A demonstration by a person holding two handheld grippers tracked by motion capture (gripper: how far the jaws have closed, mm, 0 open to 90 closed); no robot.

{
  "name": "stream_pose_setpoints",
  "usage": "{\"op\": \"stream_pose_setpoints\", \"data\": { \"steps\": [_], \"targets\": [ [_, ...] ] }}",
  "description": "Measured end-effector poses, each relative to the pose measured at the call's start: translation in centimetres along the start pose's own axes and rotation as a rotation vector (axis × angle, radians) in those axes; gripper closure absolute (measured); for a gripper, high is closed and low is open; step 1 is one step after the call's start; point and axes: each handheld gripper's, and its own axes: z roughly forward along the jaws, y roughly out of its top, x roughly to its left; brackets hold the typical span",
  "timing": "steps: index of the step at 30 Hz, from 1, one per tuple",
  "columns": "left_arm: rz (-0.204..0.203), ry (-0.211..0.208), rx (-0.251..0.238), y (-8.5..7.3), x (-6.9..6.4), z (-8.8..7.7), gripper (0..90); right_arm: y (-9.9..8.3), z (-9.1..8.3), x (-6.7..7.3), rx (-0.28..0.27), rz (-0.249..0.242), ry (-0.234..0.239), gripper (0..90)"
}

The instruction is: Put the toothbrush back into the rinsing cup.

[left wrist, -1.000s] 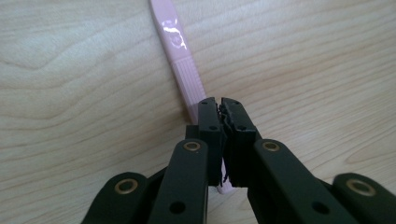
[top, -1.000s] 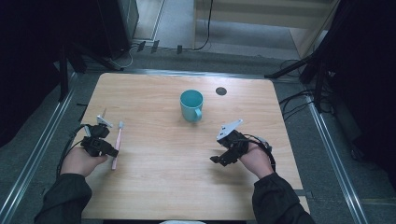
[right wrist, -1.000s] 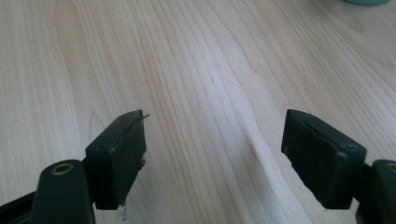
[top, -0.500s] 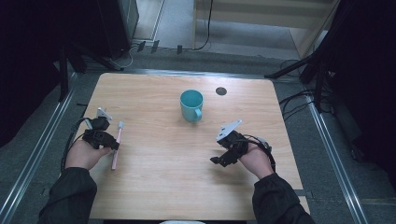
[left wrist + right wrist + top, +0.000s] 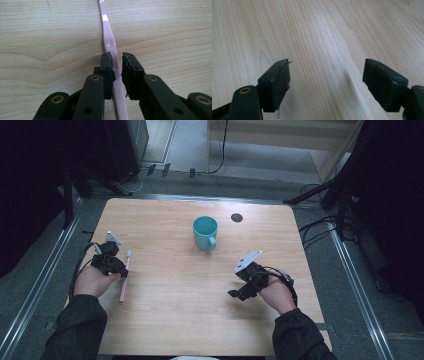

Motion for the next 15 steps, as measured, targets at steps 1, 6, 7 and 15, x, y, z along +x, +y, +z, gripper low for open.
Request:
{"op": "stream_pose_setpoints", "data": {
  "steps": [1, 6, 7, 15],
  "targets": [
    [0.001, 0.003, 0.0, 0.07, -0.05, 0.07, 77.5, -0.05, -0.03, 0.0, 0.0, 0.0, -0.001, 21.9],
    [0.003, 0.024, 0.011, 0.25, -0.29, 0.32, 76.1, -0.43, -0.23, 0.05, 0.0, 0.006, -0.009, 21.9],
    [0.008, 0.026, 0.015, 0.33, -0.3, 0.37, 76.1, -0.48, -0.27, 0.08, 0.0, 0.01, -0.009, 21.9],
    [0.011, 0.05, 0.028, 0.64, -0.46, 0.79, 74.7, -0.91, -0.46, 0.09, -0.001, 0.018, -0.015, 21.9]
  ]
}}
